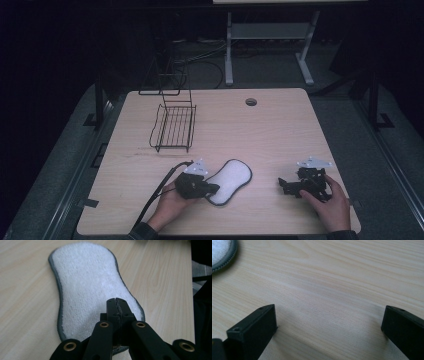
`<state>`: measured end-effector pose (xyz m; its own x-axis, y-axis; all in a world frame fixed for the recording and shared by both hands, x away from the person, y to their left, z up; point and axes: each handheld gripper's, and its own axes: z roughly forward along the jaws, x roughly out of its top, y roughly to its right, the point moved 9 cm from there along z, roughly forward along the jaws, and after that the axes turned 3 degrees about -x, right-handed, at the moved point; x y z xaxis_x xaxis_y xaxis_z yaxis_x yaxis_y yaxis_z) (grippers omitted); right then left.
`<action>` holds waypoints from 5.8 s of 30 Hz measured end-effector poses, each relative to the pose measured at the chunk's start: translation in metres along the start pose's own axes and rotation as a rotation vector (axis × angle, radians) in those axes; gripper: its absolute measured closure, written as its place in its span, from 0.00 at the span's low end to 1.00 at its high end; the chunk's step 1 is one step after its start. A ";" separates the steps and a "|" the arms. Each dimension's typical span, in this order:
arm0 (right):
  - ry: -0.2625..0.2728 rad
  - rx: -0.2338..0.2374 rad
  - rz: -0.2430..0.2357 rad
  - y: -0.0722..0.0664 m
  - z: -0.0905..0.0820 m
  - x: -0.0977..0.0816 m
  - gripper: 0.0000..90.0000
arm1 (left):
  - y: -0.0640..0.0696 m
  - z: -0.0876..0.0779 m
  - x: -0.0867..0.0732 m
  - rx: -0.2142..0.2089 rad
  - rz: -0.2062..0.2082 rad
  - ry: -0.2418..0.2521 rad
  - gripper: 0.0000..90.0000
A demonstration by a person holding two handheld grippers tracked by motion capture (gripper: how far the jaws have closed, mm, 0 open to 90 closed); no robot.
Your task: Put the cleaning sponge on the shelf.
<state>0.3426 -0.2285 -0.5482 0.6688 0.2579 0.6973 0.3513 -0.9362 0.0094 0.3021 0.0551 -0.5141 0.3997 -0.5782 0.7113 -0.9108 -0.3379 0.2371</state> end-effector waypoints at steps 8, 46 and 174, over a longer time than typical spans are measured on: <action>0.000 0.000 0.000 0.000 0.000 0.000 0.00 | -0.004 -0.004 -0.005 0.003 -0.008 -0.010 1.00; 0.000 0.000 0.000 0.000 0.000 0.000 0.00 | -0.065 -0.066 -0.031 0.173 -0.137 0.009 1.00; 0.000 0.000 0.000 0.000 0.000 0.000 0.00 | -0.044 -0.013 -0.018 0.027 0.050 -0.164 0.25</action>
<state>0.3426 -0.2286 -0.5482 0.6686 0.2583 0.6973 0.3516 -0.9361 0.0096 0.3335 0.0901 -0.5284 0.3677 -0.7071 0.6040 -0.9276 -0.3246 0.1847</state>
